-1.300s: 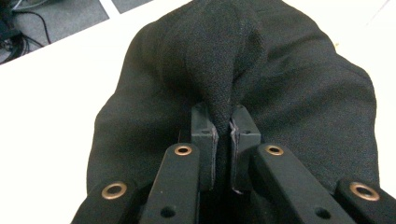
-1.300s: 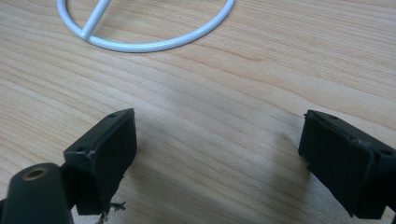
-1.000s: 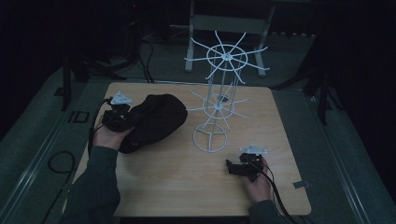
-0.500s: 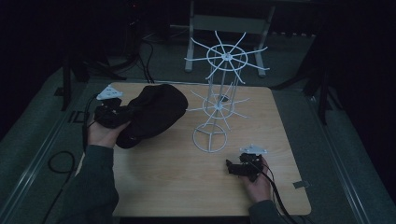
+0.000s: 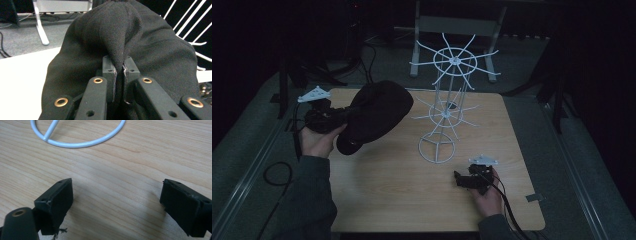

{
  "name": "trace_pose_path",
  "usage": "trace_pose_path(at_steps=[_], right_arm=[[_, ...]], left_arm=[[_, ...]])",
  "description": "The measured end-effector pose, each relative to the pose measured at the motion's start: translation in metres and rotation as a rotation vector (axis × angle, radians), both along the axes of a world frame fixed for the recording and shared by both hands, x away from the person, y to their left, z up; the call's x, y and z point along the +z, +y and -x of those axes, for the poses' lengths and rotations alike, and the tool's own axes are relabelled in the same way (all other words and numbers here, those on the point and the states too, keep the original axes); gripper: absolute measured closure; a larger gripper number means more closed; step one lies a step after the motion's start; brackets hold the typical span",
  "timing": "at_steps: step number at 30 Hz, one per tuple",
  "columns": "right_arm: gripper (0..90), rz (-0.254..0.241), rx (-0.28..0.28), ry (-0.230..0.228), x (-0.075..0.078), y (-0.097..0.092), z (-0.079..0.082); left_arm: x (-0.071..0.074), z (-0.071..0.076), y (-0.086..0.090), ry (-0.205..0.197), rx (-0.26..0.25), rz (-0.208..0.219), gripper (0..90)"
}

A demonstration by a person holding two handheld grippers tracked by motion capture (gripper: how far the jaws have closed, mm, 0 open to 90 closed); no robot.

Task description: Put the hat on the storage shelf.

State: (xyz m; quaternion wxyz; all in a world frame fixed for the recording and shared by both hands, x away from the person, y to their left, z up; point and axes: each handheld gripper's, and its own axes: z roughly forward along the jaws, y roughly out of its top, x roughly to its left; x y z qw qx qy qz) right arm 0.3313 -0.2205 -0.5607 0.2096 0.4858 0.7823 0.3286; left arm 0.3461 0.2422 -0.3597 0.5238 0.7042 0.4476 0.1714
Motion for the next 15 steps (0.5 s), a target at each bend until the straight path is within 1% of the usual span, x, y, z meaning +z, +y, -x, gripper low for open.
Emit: trace_pose_path(at_steps=[1, 3, 5, 7, 10, 15], right_arm=[[11.1, 0.000, 0.000, 0.000, 0.0000, 0.0000, 0.0000], [11.1, 0.000, 0.000, 0.000, 0.0000, 0.0000, 0.0000], [11.1, 0.000, 0.000, 0.000, 0.0000, 0.0000, 0.0000], [11.1, -0.001, 0.000, 0.000, 0.0000, 0.0001, 0.0000], [11.1, 0.000, 0.000, 0.001, 0.0000, 0.0000, 0.0000], [11.1, 0.000, 0.001, 0.001, 0.0001, -0.0001, 0.0000]], left_arm=[[0.0000, 0.0000, 0.0000, 0.000, 0.000, 0.000, 84.2], [0.0010, 0.0000, 0.0017, -0.004, 0.000, 0.024, 84.3], [0.0010, 0.0000, 0.0017, -0.004, 0.000, 0.024, 84.2], [0.0022, 0.0002, 0.0033, -0.010, -0.004, 0.044, 84.2], [0.0026, 0.0001, 0.0034, -0.013, -0.006, 0.052, 84.2], [0.0039, -0.0002, 0.0029, -0.022, -0.023, 0.069, 84.2]])
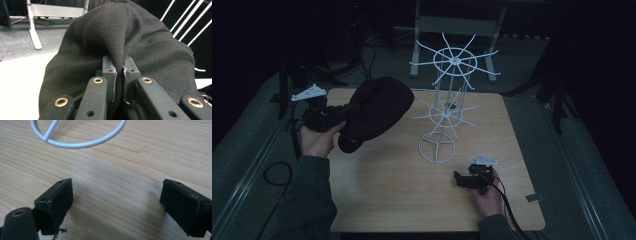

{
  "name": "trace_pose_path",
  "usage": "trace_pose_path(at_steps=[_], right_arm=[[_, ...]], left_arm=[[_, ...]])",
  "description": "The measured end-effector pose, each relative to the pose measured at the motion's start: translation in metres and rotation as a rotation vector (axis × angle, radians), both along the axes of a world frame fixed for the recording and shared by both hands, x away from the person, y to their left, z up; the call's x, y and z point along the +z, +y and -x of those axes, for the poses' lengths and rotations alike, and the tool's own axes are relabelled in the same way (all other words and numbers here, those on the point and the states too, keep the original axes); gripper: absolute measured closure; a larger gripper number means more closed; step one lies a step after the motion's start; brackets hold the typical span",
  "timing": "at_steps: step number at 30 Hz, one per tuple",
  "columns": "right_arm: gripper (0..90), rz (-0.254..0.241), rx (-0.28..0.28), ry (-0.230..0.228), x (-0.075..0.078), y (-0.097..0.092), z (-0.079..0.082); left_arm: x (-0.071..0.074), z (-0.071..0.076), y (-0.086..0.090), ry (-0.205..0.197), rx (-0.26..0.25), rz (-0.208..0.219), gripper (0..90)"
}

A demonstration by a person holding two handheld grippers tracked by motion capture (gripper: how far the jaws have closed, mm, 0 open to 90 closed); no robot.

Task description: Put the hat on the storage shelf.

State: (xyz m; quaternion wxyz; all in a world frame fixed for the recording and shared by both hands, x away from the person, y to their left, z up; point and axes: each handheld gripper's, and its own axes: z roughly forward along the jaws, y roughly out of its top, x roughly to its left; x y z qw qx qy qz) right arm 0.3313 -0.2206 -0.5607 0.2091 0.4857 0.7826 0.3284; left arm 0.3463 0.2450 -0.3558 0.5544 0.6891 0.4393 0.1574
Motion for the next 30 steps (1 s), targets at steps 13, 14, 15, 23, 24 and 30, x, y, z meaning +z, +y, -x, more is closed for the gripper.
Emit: trace_pose_path(at_steps=[13, 14, 15, 23, 24, 30], right_arm=[[11.1, 0.000, -0.001, 0.001, 0.000, 0.000, 0.000], [11.1, 0.000, -0.001, 0.001, 0.000, 0.000, 0.000], [11.1, 0.000, -0.001, 0.000, 0.000, 0.000, 0.000], [11.1, 0.001, 0.000, 0.001, 0.000, 0.000, 0.000], [11.1, 0.001, 0.000, 0.000, 0.000, 0.000, 0.000], [11.1, 0.001, 0.000, 0.001, 0.000, 0.000, 0.000]], left_arm=[[0.008, -0.001, -0.002, -0.034, -0.024, 0.069, 84.1], [0.008, -0.001, -0.002, -0.034, -0.024, 0.069, 84.1], [0.008, -0.001, -0.002, -0.038, -0.024, 0.071, 84.1], [0.012, -0.002, -0.003, -0.049, -0.030, 0.112, 84.0], [0.012, -0.002, -0.003, -0.049, -0.033, 0.115, 84.0], [0.013, -0.001, -0.003, -0.051, -0.036, 0.124, 84.1]])
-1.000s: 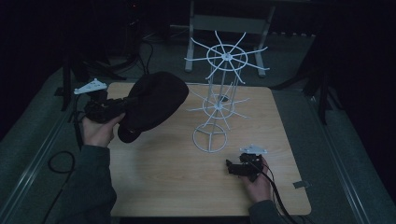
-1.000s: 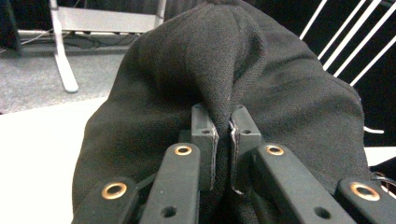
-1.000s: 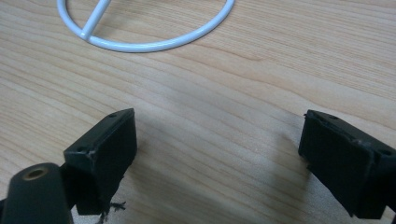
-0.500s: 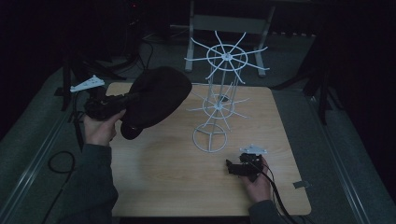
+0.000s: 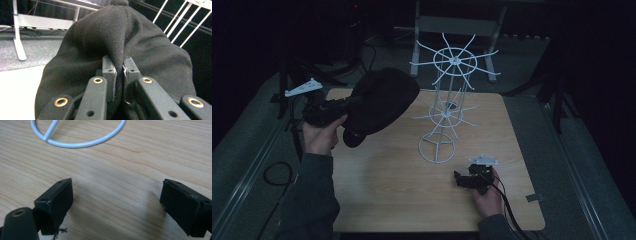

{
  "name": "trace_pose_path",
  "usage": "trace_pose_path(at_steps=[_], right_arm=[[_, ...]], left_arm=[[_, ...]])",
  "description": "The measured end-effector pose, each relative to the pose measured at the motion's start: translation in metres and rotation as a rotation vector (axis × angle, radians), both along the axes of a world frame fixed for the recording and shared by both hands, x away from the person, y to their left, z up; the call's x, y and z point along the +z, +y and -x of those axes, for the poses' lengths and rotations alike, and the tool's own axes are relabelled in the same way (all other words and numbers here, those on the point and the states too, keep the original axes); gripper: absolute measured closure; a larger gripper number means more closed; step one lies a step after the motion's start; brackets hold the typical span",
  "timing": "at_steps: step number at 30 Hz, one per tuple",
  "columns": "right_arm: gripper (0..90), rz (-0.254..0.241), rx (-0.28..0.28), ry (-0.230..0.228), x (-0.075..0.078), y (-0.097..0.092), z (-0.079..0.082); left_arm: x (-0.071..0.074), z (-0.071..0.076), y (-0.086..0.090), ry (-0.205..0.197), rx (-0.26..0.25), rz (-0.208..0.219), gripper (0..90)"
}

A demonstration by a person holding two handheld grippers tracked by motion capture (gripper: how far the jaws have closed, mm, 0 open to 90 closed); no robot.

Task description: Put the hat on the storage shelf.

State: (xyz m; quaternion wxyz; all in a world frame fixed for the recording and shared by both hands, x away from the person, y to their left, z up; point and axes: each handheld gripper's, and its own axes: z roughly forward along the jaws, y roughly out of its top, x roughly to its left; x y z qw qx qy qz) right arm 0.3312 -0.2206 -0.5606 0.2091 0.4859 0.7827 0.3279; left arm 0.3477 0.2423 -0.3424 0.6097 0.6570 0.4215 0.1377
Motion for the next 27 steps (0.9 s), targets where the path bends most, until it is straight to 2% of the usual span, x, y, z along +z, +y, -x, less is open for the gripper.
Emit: trace_pose_path(at_steps=[21, 27], right_arm=[[11.1, 0.000, 0.001, -0.001, 0.000, 0.000, 0.000], [11.1, 0.000, 0.001, -0.001, 0.000, 0.000, 0.000]], left_arm=[[0.014, 0.003, 0.000, -0.040, -0.010, 0.035, 84.0], [0.016, 0.004, 0.002, -0.047, -0.010, 0.061, 84.1]])
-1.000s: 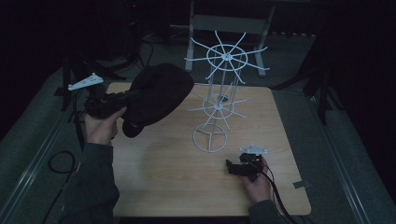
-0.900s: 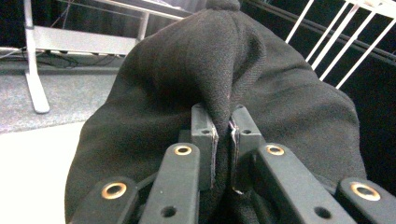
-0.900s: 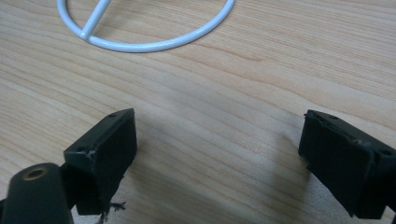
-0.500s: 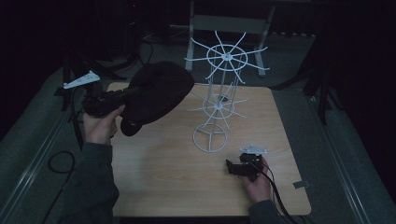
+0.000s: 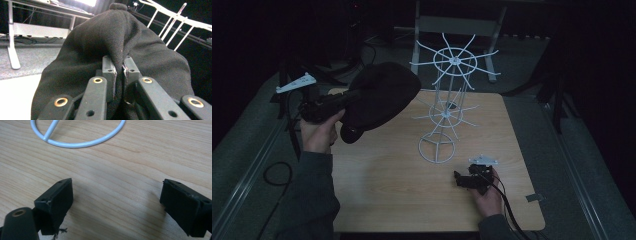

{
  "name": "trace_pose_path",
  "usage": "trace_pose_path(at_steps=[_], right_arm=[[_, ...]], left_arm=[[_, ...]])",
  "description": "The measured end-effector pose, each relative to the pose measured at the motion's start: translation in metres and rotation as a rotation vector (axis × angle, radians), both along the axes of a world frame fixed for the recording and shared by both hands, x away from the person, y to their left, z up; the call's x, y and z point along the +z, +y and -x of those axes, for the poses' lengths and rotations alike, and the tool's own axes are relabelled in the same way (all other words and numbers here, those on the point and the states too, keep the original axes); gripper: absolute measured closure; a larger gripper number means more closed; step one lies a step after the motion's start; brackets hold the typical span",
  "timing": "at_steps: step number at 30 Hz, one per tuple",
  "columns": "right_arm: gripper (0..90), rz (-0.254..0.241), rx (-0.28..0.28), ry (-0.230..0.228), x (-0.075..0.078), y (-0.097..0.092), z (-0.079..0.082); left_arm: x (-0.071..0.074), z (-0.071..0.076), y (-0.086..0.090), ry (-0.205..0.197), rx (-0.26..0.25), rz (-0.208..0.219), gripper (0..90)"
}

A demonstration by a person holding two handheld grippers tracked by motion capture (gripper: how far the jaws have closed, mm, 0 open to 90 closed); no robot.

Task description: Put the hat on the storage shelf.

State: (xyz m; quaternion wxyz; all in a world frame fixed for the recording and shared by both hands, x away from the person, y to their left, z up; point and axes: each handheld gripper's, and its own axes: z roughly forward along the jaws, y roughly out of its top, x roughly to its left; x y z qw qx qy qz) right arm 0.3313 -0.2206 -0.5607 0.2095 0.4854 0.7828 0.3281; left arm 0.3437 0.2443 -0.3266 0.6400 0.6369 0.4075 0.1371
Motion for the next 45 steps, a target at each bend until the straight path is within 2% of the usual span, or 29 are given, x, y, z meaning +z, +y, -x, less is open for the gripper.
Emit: trace_pose_path(at_steps=[13, 29, 45], right_arm=[[11.1, 0.000, 0.000, 0.000, 0.0000, 0.0000, 0.0000], [11.1, 0.000, 0.000, 0.000, -0.0001, 0.0000, 0.0000], [11.1, 0.000, 0.000, -0.001, -0.0001, 0.0000, 0.0000]], left_arm=[[0.0012, 0.0002, 0.0022, -0.002, -0.008, 0.025, 84.0], [0.0058, 0.0019, 0.0011, -0.017, -0.012, 0.032, 84.1], [0.0100, 0.0036, 0.0039, -0.032, -0.011, 0.075, 84.2]])
